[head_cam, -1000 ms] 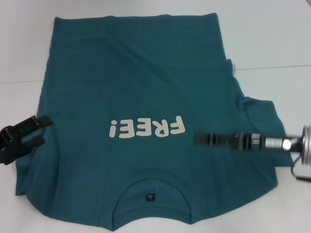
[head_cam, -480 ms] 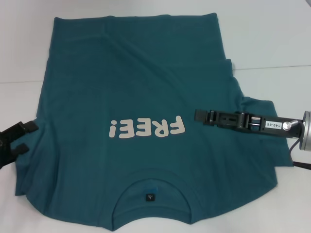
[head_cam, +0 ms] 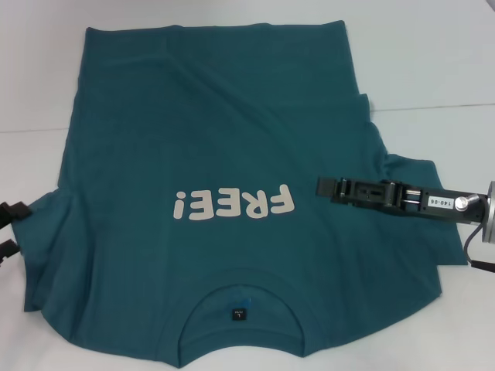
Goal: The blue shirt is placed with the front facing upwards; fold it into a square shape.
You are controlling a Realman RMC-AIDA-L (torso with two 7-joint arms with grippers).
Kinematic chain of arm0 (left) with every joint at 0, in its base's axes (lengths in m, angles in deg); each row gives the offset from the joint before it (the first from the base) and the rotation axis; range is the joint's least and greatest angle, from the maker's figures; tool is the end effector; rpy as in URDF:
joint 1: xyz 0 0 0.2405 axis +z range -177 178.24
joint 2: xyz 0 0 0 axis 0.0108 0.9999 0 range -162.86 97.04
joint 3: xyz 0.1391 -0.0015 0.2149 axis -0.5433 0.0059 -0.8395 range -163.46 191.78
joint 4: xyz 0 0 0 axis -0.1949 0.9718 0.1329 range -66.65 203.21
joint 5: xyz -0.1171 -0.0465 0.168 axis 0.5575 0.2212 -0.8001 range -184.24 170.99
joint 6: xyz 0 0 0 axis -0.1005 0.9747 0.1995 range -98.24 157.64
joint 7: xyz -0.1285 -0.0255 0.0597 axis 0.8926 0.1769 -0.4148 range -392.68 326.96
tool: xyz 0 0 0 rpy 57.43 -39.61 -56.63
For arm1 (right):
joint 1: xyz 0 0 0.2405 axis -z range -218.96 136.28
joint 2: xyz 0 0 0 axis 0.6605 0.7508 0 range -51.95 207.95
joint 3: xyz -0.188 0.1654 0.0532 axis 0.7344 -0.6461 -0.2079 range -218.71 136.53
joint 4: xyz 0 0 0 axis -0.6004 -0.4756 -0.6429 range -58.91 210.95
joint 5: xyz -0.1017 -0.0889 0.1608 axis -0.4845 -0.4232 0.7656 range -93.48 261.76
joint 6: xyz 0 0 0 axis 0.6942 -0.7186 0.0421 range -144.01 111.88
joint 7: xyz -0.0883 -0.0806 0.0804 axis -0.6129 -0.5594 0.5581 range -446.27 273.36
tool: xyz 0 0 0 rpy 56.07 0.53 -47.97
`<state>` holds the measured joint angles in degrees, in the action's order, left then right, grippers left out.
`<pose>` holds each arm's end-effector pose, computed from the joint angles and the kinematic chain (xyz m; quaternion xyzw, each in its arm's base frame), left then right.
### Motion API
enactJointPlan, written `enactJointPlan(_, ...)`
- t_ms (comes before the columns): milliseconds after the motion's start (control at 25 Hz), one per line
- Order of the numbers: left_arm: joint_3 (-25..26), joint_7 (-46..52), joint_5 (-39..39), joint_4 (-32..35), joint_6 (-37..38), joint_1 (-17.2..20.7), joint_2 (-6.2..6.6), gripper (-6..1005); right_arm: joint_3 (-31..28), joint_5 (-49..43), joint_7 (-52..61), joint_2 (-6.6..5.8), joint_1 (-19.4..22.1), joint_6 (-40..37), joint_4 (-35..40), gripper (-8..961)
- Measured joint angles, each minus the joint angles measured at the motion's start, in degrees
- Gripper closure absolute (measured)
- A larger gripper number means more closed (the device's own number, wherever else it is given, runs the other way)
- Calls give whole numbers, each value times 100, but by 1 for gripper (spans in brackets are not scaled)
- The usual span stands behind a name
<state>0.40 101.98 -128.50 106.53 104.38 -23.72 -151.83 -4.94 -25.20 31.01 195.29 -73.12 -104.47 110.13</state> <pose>-0.3678 0.3171 0.0576 -0.5492 -0.7146 -0.3673 0.2300 0.2588 0.3453 0.0161 -0.7882 0.5163 0.3301 0.0570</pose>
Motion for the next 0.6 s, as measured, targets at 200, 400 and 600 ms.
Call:
enactJointPlan(200,4,104,-3,11,-21,96,-28,126,1,2,0,0,-4,1,-11,37)
enactJointPlan(400,6,149,-3,-13,-130,152,-45,126,-7,6,10,-8,-1,-27,-11,38)
enactJointPlan(600,-19,57,-3,-118,-302,136,-53,126,-23,5,9,-8,12,-15,-11,37)
